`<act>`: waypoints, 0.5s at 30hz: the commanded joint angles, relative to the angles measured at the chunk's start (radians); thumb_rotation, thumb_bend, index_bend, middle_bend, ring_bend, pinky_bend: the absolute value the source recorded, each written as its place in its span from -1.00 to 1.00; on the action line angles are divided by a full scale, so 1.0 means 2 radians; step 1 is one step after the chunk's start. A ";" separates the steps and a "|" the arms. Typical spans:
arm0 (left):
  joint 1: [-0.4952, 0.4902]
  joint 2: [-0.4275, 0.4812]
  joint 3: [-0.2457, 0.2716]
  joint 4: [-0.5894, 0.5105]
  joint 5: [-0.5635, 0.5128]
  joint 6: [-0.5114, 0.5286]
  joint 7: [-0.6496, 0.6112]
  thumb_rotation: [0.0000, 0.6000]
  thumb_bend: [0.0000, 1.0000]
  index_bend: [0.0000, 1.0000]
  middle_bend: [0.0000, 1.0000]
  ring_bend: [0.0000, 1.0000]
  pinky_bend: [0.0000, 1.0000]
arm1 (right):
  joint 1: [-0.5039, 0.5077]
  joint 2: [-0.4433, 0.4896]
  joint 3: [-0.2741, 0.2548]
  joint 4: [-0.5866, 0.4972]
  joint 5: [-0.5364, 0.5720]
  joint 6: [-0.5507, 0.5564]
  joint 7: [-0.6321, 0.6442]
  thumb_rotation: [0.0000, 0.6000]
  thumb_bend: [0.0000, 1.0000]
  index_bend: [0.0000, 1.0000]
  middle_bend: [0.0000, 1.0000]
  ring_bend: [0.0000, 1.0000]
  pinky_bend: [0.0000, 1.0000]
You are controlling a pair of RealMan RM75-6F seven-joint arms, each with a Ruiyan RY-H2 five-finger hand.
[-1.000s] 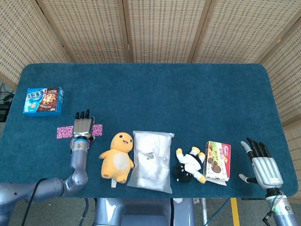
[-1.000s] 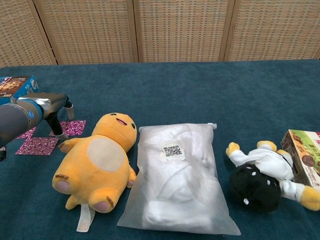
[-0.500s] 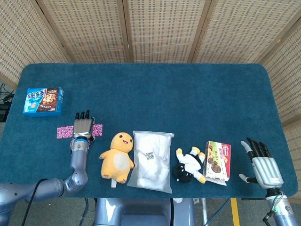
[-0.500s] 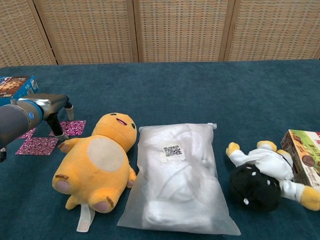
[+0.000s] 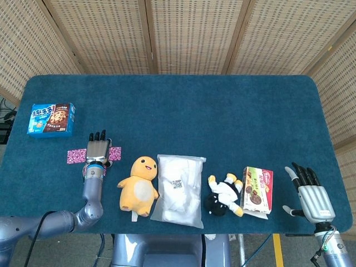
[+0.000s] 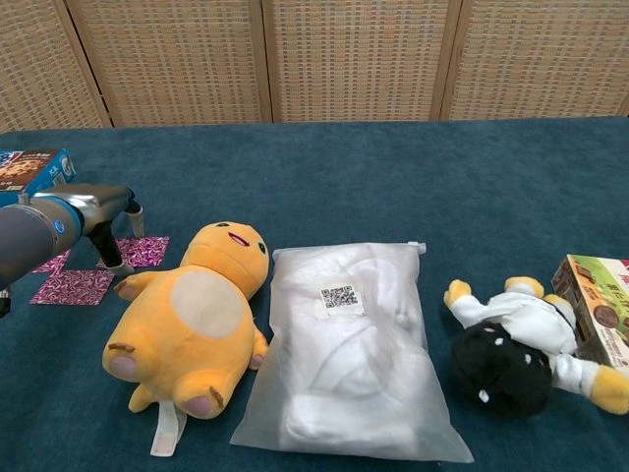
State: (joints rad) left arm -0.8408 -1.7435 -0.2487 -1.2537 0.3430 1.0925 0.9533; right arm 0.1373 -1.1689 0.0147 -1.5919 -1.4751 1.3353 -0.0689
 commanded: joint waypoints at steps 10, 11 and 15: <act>0.002 0.001 0.000 0.000 0.001 0.000 -0.002 1.00 -0.33 -0.05 -1.00 -1.00 -1.00 | 0.000 0.000 0.000 0.000 0.000 0.000 -0.001 1.00 -0.84 -1.00 -1.00 -1.00 -1.00; 0.002 0.001 0.000 0.001 0.001 0.000 -0.002 1.00 -0.32 -0.04 -1.00 -1.00 -1.00 | 0.000 0.000 0.000 0.000 0.000 0.000 -0.001 1.00 -0.84 -1.00 -1.00 -1.00 -1.00; 0.003 0.001 0.000 0.001 0.002 0.000 -0.002 1.00 -0.32 -0.03 -1.00 -1.00 -1.00 | 0.000 0.000 0.000 -0.001 0.000 0.001 -0.001 1.00 -0.84 -1.00 -1.00 -1.00 -1.00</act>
State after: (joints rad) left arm -0.8356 -1.7419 -0.2478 -1.2520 0.3473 1.0922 0.9483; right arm 0.1368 -1.1691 0.0147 -1.5932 -1.4755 1.3372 -0.0703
